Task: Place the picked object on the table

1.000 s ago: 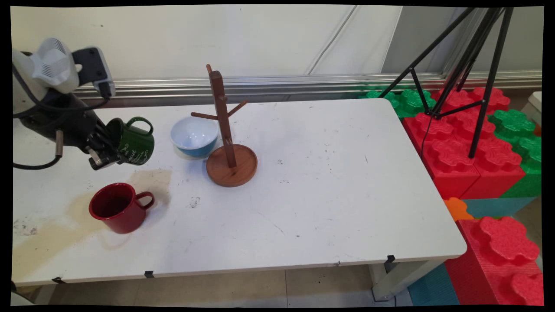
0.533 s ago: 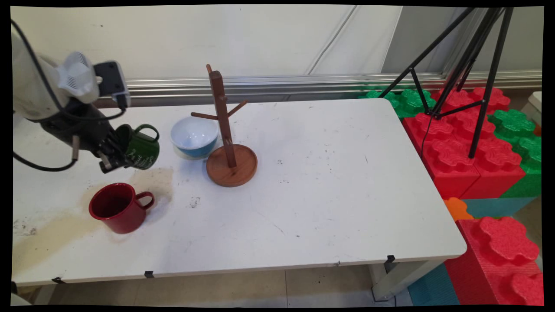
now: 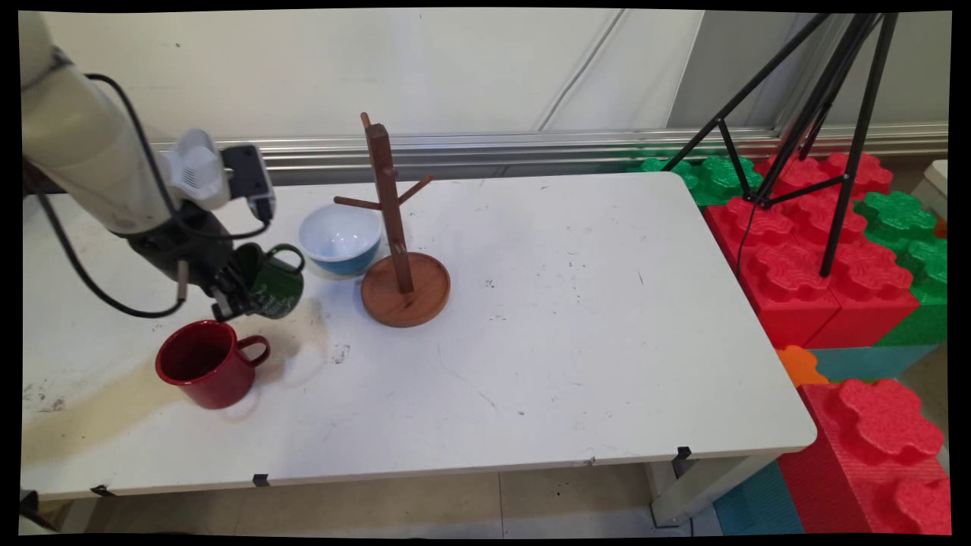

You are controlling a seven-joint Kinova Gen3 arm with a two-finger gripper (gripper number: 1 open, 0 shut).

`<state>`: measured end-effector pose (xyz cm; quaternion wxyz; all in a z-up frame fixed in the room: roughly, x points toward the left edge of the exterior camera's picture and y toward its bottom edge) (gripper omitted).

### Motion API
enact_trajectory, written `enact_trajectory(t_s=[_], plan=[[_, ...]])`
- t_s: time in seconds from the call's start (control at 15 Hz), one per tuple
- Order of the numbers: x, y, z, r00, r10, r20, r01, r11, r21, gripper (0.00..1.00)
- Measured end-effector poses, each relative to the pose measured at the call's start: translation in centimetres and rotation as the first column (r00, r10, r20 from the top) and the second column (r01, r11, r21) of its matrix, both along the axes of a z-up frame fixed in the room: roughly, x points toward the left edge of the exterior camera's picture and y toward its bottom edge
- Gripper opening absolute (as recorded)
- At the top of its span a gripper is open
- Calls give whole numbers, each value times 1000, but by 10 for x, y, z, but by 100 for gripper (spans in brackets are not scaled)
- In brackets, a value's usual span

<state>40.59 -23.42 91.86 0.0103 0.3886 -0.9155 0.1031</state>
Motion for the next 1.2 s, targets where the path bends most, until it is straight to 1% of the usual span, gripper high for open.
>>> enact_trajectory(t_s=[0.27,0.53,1.2], plan=[[-11,-11,-16,1000,-7,-1,7,1000,24,0],[-17,-23,-29,1000,-11,8,11,999,35,0],[-22,-40,-60,999,2,37,-4,997,75,0]])
